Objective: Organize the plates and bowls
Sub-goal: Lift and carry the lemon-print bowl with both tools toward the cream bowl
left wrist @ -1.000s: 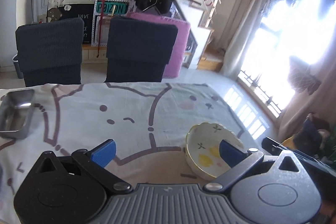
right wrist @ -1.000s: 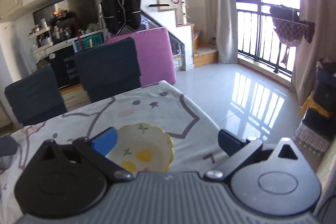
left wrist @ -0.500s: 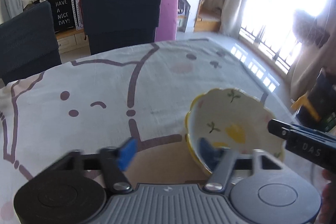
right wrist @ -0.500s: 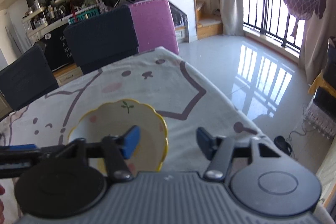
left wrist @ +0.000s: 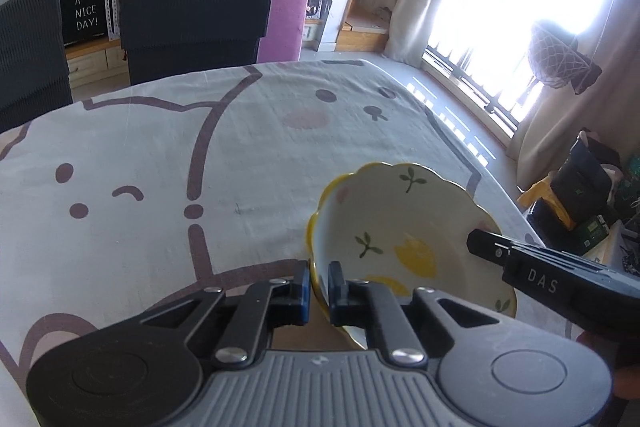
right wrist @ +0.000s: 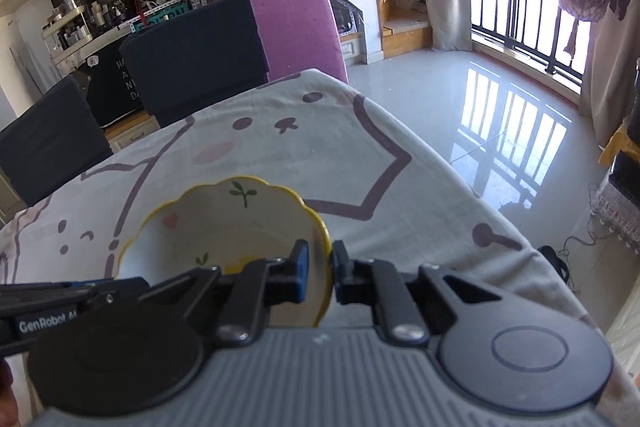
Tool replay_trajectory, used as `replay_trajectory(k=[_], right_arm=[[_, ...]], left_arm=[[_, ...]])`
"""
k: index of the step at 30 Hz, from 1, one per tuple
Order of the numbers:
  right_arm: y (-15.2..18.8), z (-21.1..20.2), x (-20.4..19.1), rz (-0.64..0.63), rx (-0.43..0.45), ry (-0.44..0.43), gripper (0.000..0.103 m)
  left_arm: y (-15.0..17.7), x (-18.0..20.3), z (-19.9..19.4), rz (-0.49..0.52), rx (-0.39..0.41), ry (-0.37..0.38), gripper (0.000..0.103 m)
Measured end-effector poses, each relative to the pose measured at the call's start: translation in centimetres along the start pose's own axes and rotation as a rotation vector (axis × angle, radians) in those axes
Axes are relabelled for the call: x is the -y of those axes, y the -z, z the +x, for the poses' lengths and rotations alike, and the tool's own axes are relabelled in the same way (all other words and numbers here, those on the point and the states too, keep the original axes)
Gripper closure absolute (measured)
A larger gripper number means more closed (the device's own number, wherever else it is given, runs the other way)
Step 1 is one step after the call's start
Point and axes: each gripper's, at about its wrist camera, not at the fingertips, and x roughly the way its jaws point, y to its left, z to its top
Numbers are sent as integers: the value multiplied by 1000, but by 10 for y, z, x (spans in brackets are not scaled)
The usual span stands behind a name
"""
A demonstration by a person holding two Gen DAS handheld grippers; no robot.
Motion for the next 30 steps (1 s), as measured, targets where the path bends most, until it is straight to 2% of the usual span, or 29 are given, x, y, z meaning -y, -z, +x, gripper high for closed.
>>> replay_trajectory(k=[9,18,23,30], right_arm=[[1,5,9,4,-54,-15,88],[-3,0,8,-30,-59,-16,90],[-2,-8,3,-44,-74,-39,92],[-1,-35,-26,-86,-72,-66,91]], left_arm=[[-5,-15,12,-107,-39,66,93],[-3,-16,15,-126,-31,64,96],[2,-27,2,-164,-49,70,96],[10,-38,-48,-168,-1,26,96]])
